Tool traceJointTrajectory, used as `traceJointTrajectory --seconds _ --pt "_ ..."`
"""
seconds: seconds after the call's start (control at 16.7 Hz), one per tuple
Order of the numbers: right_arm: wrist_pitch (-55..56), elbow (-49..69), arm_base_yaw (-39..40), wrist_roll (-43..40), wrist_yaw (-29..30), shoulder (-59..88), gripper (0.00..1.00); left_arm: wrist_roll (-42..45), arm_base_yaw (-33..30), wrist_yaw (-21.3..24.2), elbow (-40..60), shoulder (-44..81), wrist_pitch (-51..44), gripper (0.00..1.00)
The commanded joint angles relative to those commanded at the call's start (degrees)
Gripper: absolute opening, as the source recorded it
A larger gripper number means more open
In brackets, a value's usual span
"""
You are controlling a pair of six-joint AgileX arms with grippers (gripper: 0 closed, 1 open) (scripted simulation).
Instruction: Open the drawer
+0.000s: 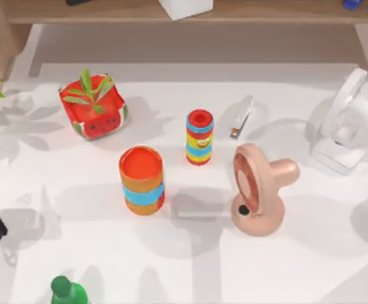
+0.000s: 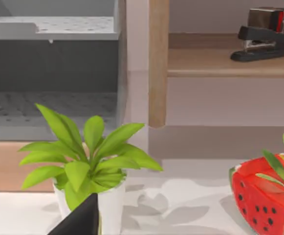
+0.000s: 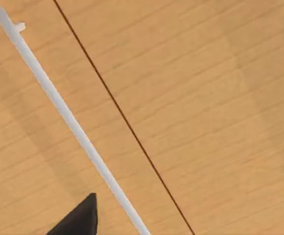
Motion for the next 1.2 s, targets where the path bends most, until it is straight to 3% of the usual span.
traceJointTrajectory --seconds 0.24,0.42,1.2 --pt "3.27 6.47 0.34 -18.36 0.64 9.57 1.00 0.00 0.00 0.00 0.00 0.00 0.00 1.00" --pt "4.69 9.51 0.57 -25.90 1.07 13.92 1.00 0.00 0.00 0.00 0.00 0.00 0.00 1.00" --pt "1.69 16.68 1.92 -28.08 2.52 18.12 1.00 0.00 0.00 0.00 0.00 0.00 0.00 1.00"
